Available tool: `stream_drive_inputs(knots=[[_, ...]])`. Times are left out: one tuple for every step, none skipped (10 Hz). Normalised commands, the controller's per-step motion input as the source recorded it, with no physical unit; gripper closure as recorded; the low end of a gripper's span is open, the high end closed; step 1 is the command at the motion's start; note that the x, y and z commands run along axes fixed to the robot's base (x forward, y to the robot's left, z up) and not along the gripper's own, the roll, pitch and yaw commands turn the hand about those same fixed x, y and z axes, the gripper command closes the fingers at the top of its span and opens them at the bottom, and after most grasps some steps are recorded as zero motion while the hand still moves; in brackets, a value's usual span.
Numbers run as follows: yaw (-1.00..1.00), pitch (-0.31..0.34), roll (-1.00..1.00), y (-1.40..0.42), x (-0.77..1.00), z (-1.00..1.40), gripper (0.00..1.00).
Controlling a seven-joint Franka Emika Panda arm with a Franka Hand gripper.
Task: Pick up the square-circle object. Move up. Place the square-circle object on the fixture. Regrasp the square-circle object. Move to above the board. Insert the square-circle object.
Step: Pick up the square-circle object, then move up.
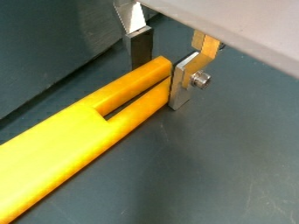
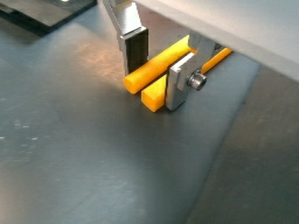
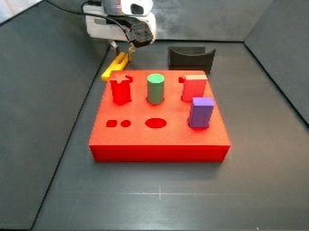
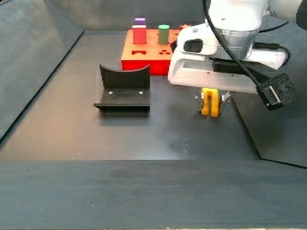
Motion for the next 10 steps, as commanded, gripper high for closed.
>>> stream_drive_inputs(knots=[[0.0, 0.0, 0.0, 0.0, 0.0, 0.0, 1.0], [0.0, 0.0, 0.0, 0.0, 0.0, 0.0, 1.0], [0.0, 0.0, 0.0, 0.0, 0.0, 0.0, 1.0], [0.0, 0.0, 0.0, 0.0, 0.0, 0.0, 1.0], [0.0, 0.0, 0.0, 0.0, 0.0, 0.0, 1.0], [0.0, 0.0, 0.0, 0.0, 0.0, 0.83, 1.0], [-0.03, -0.006, 0.01, 0.05, 0.02, 0.81, 1.0], [-0.03, 0.029, 0.02, 0.05, 0.0, 0.72, 1.0], [-0.03, 0.054, 0.02, 0.03, 0.0, 0.61, 1.0], [-0.03, 0.072, 0.04, 0.02, -0.01, 0.46, 1.0]])
